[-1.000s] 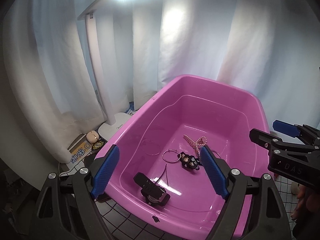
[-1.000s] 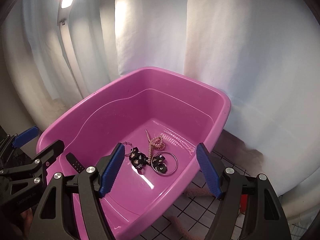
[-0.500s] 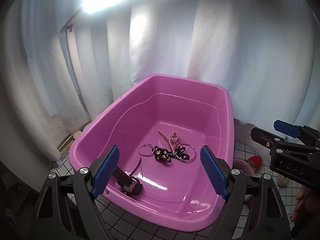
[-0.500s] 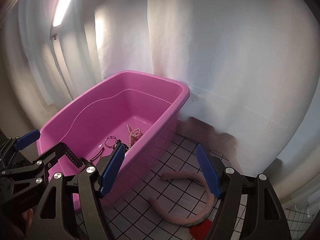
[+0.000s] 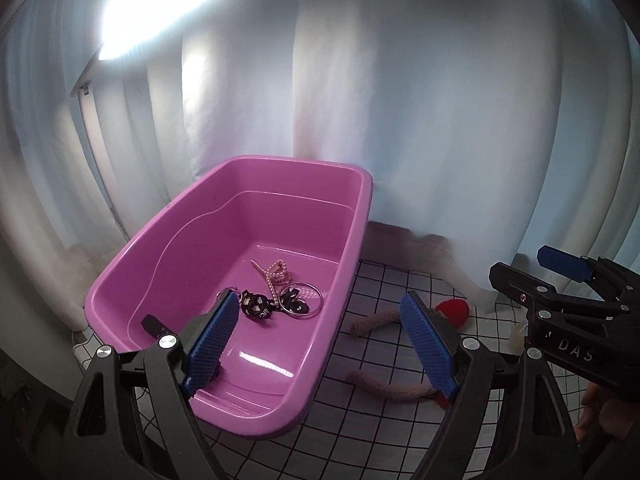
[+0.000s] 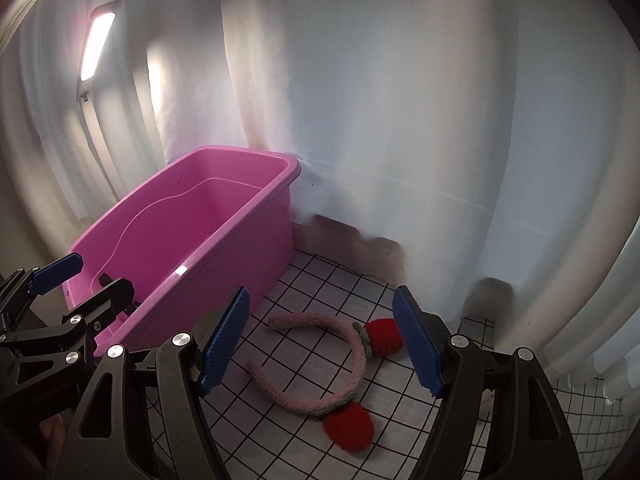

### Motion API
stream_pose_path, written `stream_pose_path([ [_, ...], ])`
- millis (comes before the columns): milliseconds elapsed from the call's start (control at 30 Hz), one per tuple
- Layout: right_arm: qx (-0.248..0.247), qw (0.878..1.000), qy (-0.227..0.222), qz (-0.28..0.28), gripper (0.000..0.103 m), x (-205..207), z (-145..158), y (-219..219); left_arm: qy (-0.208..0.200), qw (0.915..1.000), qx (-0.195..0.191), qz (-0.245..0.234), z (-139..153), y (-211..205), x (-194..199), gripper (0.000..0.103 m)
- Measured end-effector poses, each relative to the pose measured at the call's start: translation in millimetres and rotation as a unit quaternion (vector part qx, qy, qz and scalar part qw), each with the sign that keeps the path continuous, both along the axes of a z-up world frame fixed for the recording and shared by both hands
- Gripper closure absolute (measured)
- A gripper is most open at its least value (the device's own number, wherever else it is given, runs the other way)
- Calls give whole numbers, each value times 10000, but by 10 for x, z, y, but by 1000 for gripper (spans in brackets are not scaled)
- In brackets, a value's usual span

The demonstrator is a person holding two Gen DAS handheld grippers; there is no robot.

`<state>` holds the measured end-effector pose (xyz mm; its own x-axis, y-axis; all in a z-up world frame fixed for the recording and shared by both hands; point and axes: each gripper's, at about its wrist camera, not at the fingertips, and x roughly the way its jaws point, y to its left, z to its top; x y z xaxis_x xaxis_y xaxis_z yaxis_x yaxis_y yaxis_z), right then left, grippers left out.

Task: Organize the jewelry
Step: 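Move both open tools back over the table, then move the left tool to the pink strawberry headband while the right tool approaches the sloth plush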

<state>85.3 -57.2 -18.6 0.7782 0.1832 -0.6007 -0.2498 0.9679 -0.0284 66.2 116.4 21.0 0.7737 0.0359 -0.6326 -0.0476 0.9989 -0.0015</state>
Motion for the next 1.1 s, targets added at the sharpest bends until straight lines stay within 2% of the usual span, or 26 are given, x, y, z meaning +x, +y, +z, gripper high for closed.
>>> stream_pose_path([
  [533,140,9971,145,-729,32,-242,-196,-865,213,9976,17,-654,-237,-791,-14,22],
  [1100,276,9907,488,-1240,32,-481,-594,-1447,721,9936,108,-860,-713,-1231,-10,22],
])
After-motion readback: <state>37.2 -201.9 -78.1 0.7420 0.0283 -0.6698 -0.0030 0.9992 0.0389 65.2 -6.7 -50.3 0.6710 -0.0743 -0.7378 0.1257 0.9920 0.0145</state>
